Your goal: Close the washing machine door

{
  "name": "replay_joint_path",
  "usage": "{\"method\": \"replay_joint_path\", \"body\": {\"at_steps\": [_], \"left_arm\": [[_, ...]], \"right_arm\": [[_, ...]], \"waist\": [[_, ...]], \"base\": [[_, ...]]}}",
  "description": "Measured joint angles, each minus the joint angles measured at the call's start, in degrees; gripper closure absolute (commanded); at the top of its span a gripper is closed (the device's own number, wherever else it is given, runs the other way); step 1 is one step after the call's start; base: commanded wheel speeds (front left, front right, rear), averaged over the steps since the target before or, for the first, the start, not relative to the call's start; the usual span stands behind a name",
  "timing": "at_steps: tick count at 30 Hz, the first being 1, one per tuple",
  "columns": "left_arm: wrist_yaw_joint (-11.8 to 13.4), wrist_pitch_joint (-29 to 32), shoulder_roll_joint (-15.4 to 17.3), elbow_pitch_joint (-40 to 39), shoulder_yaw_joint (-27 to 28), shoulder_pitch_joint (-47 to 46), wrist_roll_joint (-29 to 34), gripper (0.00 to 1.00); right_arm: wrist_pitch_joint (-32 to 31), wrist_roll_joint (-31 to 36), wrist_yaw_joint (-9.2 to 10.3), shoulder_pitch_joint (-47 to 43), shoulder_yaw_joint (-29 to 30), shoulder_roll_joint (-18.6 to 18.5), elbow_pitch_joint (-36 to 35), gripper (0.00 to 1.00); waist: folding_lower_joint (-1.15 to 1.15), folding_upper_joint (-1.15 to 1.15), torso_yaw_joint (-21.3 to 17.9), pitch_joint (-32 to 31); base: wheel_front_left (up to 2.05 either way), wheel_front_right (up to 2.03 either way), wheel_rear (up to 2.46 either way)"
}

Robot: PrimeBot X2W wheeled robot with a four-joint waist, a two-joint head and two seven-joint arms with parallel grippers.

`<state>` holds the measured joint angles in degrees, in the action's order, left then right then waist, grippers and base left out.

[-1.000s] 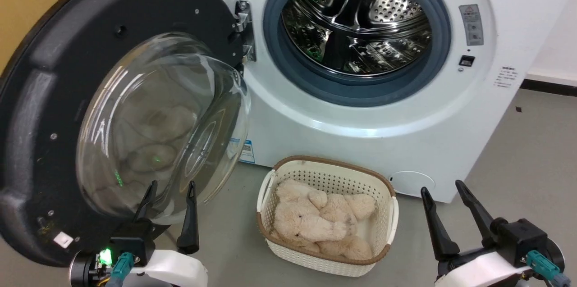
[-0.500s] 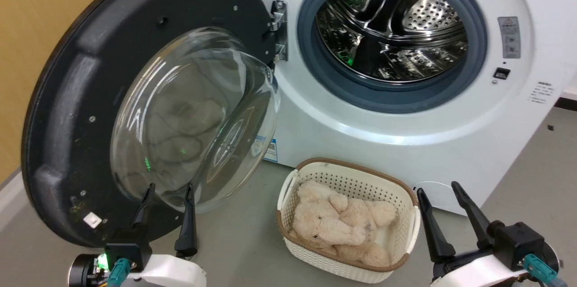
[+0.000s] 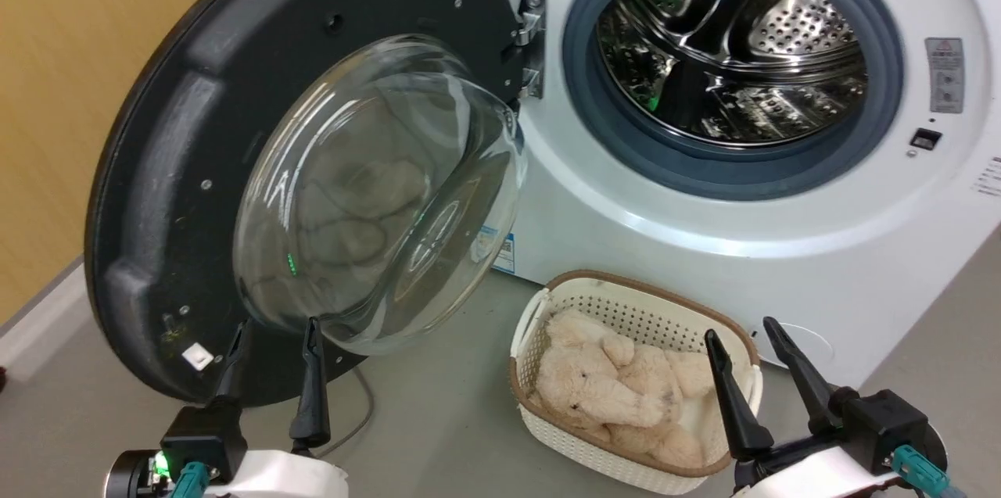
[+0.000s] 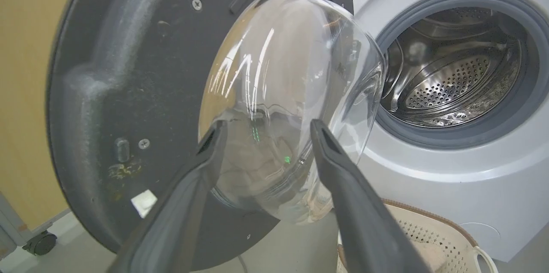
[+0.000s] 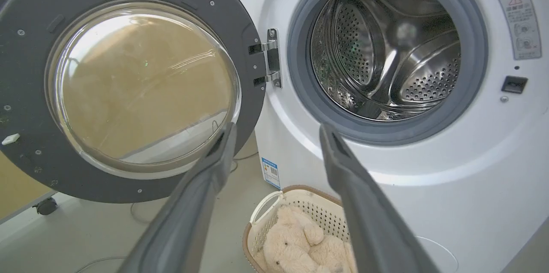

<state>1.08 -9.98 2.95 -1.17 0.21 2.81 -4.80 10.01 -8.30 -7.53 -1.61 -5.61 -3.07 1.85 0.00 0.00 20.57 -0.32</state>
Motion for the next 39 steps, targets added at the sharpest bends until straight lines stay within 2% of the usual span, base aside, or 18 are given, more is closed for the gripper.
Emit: {"method": "replay_joint_path", "body": {"at_steps": [18,39], "left_arm": [[1.31,-2.26,0.00,-1.66,0.36,1.43,-1.26,0.00],[1.47,-4.69,0.00,-1.67,0.56,2.23,-2.45,0.00]], "right_arm": [[2.30,-2.43,0.00,0.94,-2.30,-0.18,0.98,0.00],[4.71,-4.41,0.00,0.94,-3.76,-0.56,1.36,0.00]], "waist": [[0.00,0.00,4.78,0.48],[0.00,0.00,9.61,0.83]], "base": [[0.00,0.00,0.00],[0.00,0.00,0.00]]}}
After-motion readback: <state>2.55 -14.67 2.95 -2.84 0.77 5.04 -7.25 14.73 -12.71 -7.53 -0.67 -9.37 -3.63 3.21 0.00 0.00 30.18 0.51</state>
